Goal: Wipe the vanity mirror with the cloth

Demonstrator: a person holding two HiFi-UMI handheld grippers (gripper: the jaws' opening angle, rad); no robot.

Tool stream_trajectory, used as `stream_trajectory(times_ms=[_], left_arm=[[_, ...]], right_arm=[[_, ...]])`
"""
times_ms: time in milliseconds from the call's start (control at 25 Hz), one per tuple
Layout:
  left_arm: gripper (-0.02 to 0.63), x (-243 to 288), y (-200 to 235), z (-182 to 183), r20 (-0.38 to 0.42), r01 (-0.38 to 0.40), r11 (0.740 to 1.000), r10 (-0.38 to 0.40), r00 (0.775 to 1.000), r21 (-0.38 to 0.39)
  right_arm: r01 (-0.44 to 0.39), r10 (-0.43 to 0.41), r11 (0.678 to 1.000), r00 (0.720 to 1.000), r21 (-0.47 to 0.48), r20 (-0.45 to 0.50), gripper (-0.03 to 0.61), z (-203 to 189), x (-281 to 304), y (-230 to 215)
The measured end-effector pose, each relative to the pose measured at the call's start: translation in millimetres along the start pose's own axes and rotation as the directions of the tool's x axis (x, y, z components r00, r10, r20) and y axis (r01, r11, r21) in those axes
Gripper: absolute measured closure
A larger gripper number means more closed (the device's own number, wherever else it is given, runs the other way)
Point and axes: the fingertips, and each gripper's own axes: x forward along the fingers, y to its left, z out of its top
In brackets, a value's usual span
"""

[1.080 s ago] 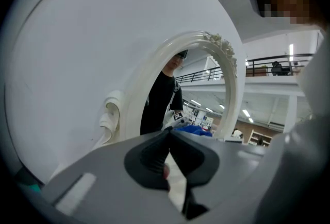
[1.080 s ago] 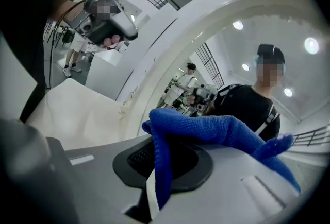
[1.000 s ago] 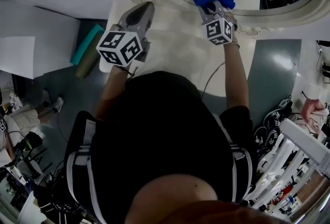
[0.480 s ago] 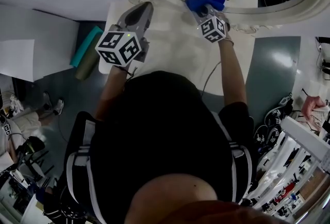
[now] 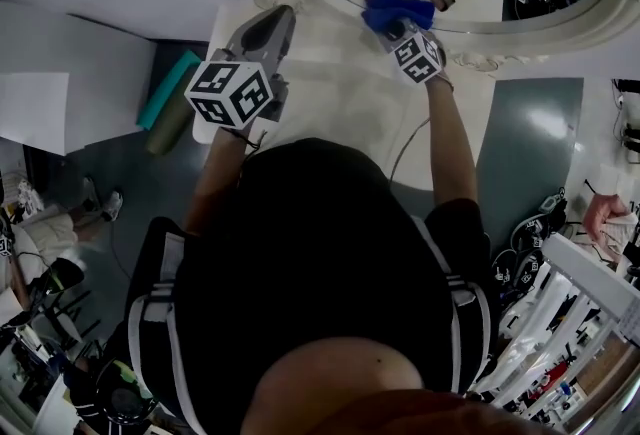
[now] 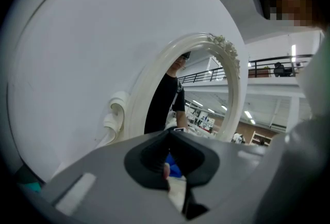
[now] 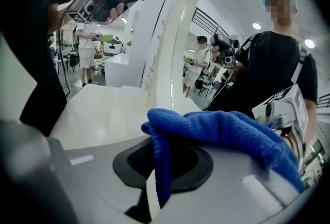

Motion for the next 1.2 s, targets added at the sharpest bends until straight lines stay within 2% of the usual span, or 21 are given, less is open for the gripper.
stream_trajectory(times_ms=[80, 160, 280, 360, 520, 640, 720, 840, 960, 1200], left_arm=[[0.603, 3, -3, -2, -0.003, 0.011, 1.000, -0.011, 1.000, -0.002], [0.603, 5, -7, -5, -0.008, 0.021, 1.000, -0.021, 1.000, -0.007], [0.603, 4, -11, -10, -0.010, 0.030, 1.000, -0.030, 1.000, -0.009], [0.603, 3, -12, -11, -0.010, 0.031, 1.000, -0.031, 0.999, -0.004], [0.603, 3, -11, -15, -0.019, 0.026, 1.000, -0.026, 0.999, -0.001], [0.603, 3, -9, -21, -0.030, 0.020, 1.000, -0.020, 0.999, -0.007], [0.603, 5, -10, -27, -0.038, 0.017, 1.000, -0.016, 0.999, 0.008], [0.603, 10, -17, -33, -0.041, 0.019, 0.999, -0.017, 0.999, 0.036], [0.603, 13, -26, -36, -0.034, 0.032, 0.999, -0.031, 0.999, 0.041], [0.603, 16, -51, -25, 0.019, 0.046, 0.992, -0.049, 0.999, 0.116]], right_arm=[[-0.031, 0.029, 0.998, 0.999, 0.056, 0.026, 0.537, 4, -1, 1], [-0.088, 0.078, 0.983, 0.995, 0.163, 0.070, 0.537, 12, -2, 6], [-0.210, 0.171, 0.927, 0.974, 0.310, 0.148, 0.534, 27, 4, 30], [-0.267, 0.190, 0.887, 0.955, 0.378, 0.229, 0.534, 39, 5, 47], [-0.343, 0.125, 0.798, 0.899, 0.496, 0.420, 0.534, 74, -13, 66], [-0.370, -0.012, 0.715, 0.842, 0.593, 0.540, 0.534, 102, -38, 63], [-0.342, -0.128, 0.692, 0.808, 0.635, 0.575, 0.534, 116, -60, 57], [-0.262, -0.280, 0.695, 0.760, 0.670, 0.587, 0.534, 137, -98, 44], [-0.193, -0.388, 0.691, 0.714, 0.697, 0.582, 0.534, 155, -135, 34], [0.058, -0.619, 0.647, 0.621, 0.760, 0.480, 0.534, 164, -210, 8]])
